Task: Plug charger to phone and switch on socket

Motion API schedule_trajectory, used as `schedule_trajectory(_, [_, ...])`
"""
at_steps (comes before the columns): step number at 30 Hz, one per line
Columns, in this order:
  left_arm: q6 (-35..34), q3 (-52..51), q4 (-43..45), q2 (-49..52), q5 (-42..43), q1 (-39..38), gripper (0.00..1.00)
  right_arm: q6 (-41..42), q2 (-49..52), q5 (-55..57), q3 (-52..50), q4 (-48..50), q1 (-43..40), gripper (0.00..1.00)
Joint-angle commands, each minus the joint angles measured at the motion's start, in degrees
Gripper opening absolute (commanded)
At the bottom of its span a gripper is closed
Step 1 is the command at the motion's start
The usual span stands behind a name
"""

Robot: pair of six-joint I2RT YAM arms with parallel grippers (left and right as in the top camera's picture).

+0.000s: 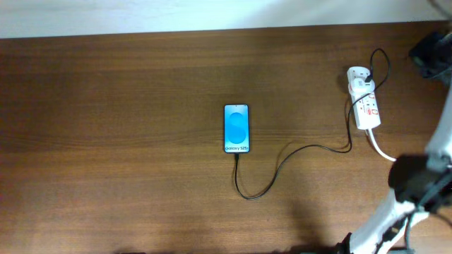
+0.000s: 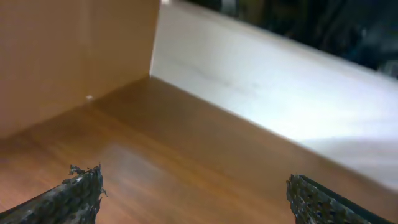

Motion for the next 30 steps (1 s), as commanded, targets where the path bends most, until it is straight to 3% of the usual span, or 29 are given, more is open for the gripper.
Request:
schedule_trajectory(1, [-0.68,-0.17,-0.02,-4.85,-0.39,2.36,0.99,0.39,-14.58,-13.16,1.49,4.31,0.31,0.04])
schedule_trajectory(5, [-0.66,1.57,-0.07,-7.26,-0.42,3.17,0.99,0.39,-26.88,-21.22,1.49,14.34,0.31,0.04])
schedule_trajectory(9, [-0.52,2.40,-0.04,-7.23,-0.42,3.10,1.00,-1.88,-34.14,-21.20,1.49,14.47,0.31,0.05])
schedule_trajectory(14, [-0.66,2.45,-0.02,-7.23,-0.39,3.06,0.99,-2.56,-36.57,-22.36,1.42,13.05,0.31,0.12])
schedule_trajectory(19, [-3.54,-0.13,7.04,-7.23,0.55,3.06,0.99,-2.58,-37.18,-23.34,1.42,12.96,0.31,0.15])
schedule_trajectory(24, [-3.52,-16.92,16.81,-7.23,3.76,3.06,0.99,-2.58,-38.86,-23.30,1.42,13.18,0.31,0.20])
schedule_trajectory(30, [-3.48,-43.47,40.70,-7.23,8.79,3.06,0.99,-2.62,-39.80,-23.04,1.42,13.20,0.31,0.24])
